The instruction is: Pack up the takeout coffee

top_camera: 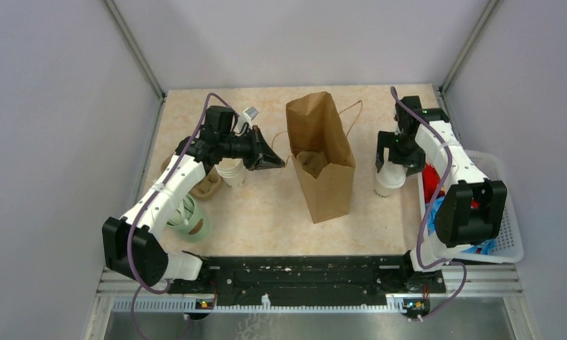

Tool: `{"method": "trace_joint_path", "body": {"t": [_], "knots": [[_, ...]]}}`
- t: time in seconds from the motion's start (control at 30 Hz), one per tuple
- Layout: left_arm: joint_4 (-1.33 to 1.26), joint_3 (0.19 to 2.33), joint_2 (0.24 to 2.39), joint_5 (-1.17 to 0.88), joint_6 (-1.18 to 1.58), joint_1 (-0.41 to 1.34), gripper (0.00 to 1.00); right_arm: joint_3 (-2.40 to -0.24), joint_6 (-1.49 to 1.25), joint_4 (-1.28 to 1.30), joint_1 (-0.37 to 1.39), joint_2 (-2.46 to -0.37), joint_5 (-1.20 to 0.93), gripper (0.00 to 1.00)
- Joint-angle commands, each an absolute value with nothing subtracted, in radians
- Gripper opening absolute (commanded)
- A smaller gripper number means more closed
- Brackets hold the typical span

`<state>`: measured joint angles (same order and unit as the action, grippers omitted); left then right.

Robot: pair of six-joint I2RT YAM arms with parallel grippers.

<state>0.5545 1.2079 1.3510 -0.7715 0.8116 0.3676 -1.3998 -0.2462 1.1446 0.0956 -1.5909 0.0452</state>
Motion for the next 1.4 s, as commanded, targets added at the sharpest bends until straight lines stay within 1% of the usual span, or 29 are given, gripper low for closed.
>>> {"method": "trace_joint_path", "body": {"t": [0.0, 0.27, 0.5, 0.9, 0.93, 1.07, 1.17, 1.37], "knots": [[0.563, 1.237, 1.352, -0.790, 0.787, 0.366, 0.00, -1.413, -0.231, 1.141, 0.116, -1.598, 0.072, 0.88], [0.563, 1.238, 1.353, -0.790, 0.787, 0.366, 0.00, -1.424, -0.234, 1.149, 0.141, -1.596, 0.083, 0.89], [0.564, 1.236, 1.353, -0.789, 0.790, 0.367, 0.00, -1.397, -0.235, 1.131, 0.141, -1.602, 0.094, 0.83], [0.567, 1.238, 1.347, -0.785, 0.795, 0.367, 0.00, -1.363, -0.221, 1.111, 0.141, -1.608, 0.107, 0.84], [0.569, 1.238, 1.347, -0.783, 0.795, 0.366, 0.00, -1.362, -0.221, 1.108, 0.141, -1.606, 0.109, 0.83], [0.578, 1.238, 1.347, -0.775, 0.797, 0.365, 0.00, -1.362, -0.217, 1.106, 0.141, -1.608, 0.119, 0.74], [0.584, 1.238, 1.344, -0.763, 0.798, 0.366, 0.00, -1.368, -0.214, 1.104, 0.141, -1.598, 0.126, 0.71], [0.578, 1.238, 1.342, -0.760, 0.812, 0.365, 0.00, -1.341, -0.212, 1.077, 0.143, -1.598, 0.138, 0.71]]}}
